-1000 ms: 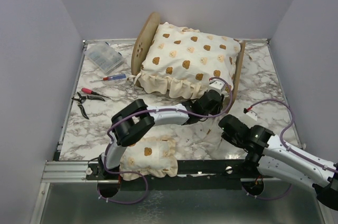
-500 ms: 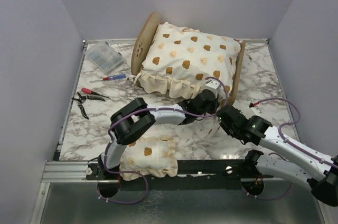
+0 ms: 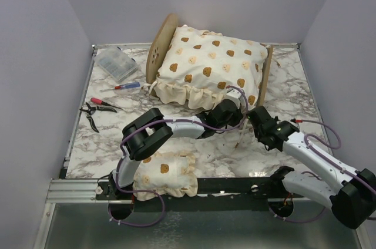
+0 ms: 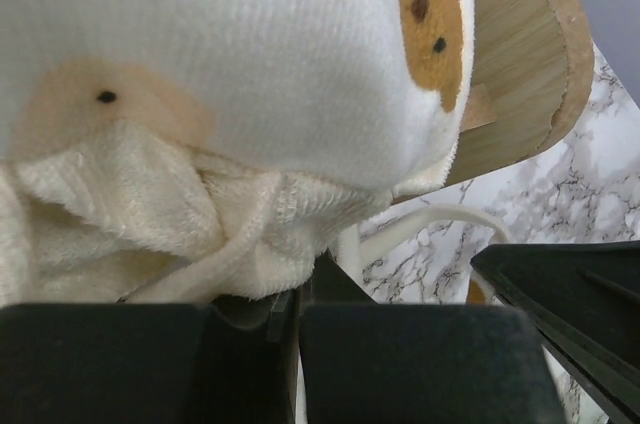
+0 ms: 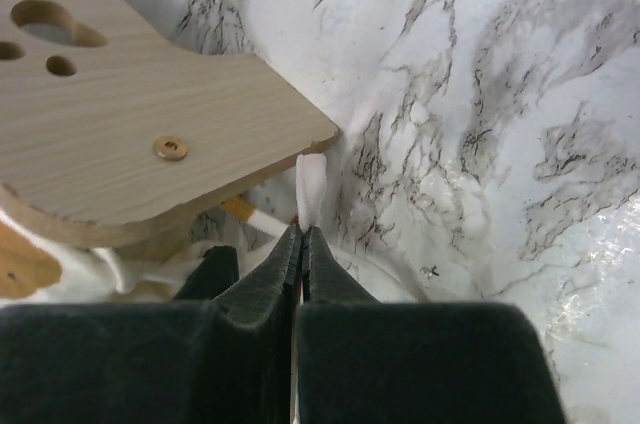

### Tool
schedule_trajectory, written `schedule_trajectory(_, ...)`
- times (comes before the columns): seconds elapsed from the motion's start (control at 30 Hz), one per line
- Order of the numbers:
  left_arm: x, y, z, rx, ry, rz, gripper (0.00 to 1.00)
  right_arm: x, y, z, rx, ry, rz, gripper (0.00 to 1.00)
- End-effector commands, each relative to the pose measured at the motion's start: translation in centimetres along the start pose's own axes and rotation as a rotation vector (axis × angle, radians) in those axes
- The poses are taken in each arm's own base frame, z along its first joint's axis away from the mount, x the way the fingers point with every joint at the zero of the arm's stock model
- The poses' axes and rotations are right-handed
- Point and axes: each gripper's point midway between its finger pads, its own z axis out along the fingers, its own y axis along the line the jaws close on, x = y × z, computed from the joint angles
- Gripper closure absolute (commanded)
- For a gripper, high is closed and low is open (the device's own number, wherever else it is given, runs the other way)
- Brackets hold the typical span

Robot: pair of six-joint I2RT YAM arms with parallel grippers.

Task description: Set up the pet bed

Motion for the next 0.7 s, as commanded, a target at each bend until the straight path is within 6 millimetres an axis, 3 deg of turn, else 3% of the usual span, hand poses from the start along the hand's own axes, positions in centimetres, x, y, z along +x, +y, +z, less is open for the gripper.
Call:
schedule_trajectory(0.0,-0.9,-0.9,-1.1,0.035,-0.011,-0.012,1.00,-1.9,-0.2,1.4,0.014,-0.133,0.201,0.99)
schedule_trajectory(0.33,-0.6,-1.3,-2.1,0.049,0.010,-0.087,1.00,-4.3,-0.3,1.2,0.026,-0.257,0.312,0.99)
schedule_trajectory(0.67,0.5,-2.4,-3.3,0.048,0.059,-0.095,1.00,-4.5,0.1,1.2,0.019,-0.270,0.355,0.99)
